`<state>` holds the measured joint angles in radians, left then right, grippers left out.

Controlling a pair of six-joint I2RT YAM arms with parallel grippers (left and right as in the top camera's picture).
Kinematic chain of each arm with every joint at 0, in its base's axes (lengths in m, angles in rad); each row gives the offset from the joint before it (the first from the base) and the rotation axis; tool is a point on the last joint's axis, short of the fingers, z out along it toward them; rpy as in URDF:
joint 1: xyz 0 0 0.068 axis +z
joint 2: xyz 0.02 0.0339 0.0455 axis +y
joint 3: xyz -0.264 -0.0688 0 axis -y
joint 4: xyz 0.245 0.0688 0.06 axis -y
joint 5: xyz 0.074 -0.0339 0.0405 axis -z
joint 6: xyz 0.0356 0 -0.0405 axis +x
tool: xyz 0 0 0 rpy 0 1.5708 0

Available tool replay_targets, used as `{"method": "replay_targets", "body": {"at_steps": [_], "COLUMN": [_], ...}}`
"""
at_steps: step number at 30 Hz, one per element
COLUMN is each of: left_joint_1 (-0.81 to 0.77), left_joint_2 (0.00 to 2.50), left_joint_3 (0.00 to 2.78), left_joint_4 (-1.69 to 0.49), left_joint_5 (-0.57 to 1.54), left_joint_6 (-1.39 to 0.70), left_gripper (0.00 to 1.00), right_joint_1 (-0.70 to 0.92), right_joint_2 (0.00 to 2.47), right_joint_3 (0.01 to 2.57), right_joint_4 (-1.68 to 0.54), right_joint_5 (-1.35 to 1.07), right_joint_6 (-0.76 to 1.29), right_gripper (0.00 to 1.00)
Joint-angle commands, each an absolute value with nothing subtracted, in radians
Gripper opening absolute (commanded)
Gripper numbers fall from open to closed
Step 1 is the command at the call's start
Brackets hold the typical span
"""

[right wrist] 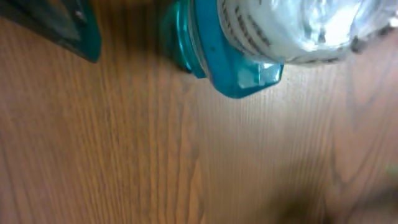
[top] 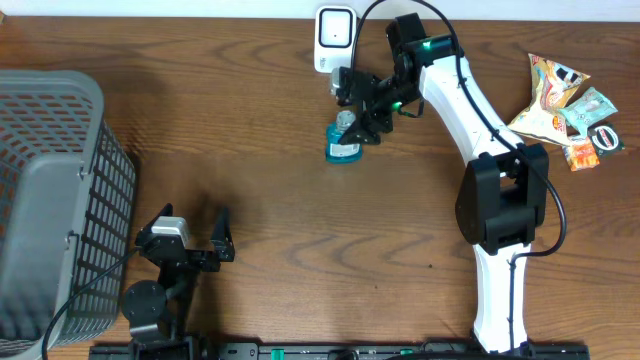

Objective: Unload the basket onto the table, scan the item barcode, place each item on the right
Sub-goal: 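Hold the Listerine bottle in front of the barcode scanner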

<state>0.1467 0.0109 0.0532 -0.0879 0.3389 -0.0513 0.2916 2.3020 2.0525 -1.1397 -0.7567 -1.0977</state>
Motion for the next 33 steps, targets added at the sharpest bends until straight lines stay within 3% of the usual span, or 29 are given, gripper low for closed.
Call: {"method": "replay_targets", "body": {"at_steps": [1, 2, 19, 33], "left_joint_1": [0.144, 0.145, 0.144, 0.144], "left_joint_2": [0.006, 0.006, 0.006, 0.006], "left_joint_3": [0.036, 0.036, 0.036, 0.036], "left_joint_4": [-0.116, -0.116, -0.116, -0.116], "left_joint_5": [0.355, 0.355, 0.355, 0.355], "left_joint_6": [-0.043, -0.043, -0.043, -0.043], "left_gripper": [0.98, 0.97, 0.98, 0.98], "right_joint_1": [0.328, 0.335, 0.360, 0.363], "right_joint_2": [2.315, 2.315, 2.132, 2.206], "right_joint_3": [2.051, 2.051, 2.080, 2.030], "right_joint_4": [-1.144, -1.144, -1.139, -1.113], "right_joint_5": [-0.789, -0.788, -0.627, -0.525], "right_joint_6": [-1.017, -1.018, -0.867, -0.931], "right_gripper": [0.94, 0.99, 0.99, 0.99]}}
